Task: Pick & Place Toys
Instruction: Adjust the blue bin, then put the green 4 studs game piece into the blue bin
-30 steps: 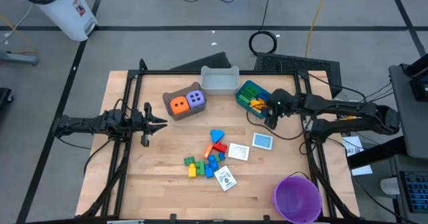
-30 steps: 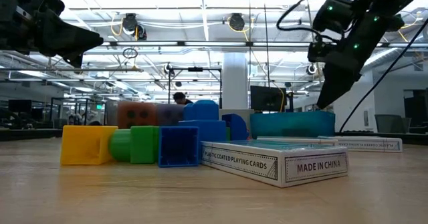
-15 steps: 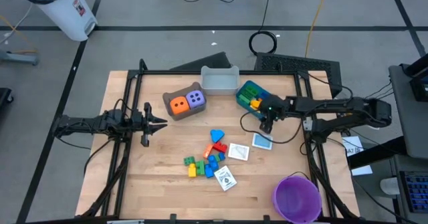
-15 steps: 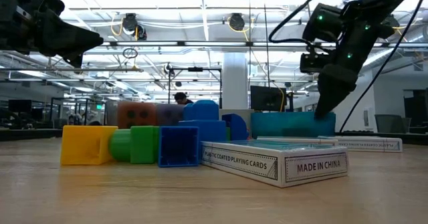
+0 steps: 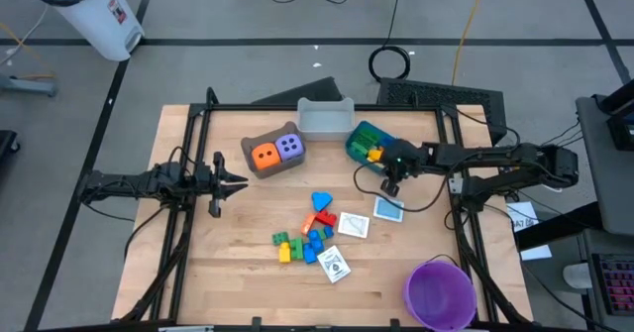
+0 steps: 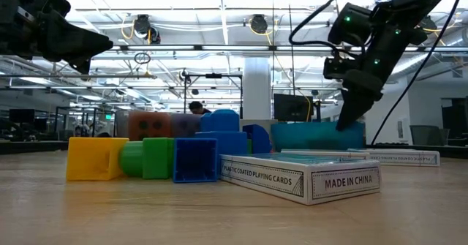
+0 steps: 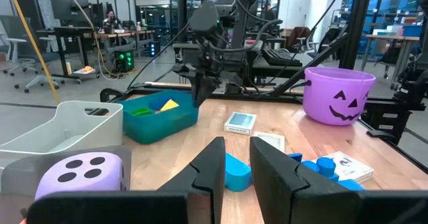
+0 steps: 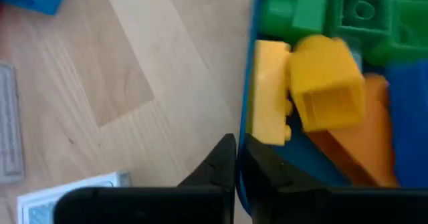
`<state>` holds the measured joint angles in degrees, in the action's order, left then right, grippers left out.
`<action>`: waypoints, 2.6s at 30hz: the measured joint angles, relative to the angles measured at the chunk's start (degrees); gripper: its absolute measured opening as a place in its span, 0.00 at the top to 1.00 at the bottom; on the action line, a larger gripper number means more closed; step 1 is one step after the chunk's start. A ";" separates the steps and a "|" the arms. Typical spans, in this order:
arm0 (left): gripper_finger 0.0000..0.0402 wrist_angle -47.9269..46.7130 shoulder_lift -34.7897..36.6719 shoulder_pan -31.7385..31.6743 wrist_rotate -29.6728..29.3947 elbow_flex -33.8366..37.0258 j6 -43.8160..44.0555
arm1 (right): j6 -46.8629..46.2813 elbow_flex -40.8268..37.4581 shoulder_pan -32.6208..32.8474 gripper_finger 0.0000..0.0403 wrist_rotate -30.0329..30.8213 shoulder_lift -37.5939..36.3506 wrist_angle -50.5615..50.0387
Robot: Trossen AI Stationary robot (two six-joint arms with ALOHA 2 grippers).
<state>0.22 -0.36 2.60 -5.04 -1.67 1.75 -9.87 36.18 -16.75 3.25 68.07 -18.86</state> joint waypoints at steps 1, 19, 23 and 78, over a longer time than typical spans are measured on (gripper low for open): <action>0.81 -0.01 0.00 -0.01 0.00 -0.01 -0.01 | -0.53 -0.02 0.00 0.98 -0.14 0.02 0.65; 0.81 0.01 0.00 0.01 0.00 -0.02 -0.01 | -12.23 -0.02 1.79 0.99 -0.15 0.00 1.06; 0.81 -0.01 0.00 0.00 0.01 -0.01 -0.01 | -13.56 -0.02 3.63 0.99 1.43 0.00 1.43; 0.81 0.12 0.00 0.01 0.00 0.00 -0.01 | 7.75 -24.90 8.07 0.86 8.16 -45.23 30.32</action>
<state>0.34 -0.36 2.61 -5.04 -1.67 1.74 -2.11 11.29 -8.68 11.41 22.84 11.46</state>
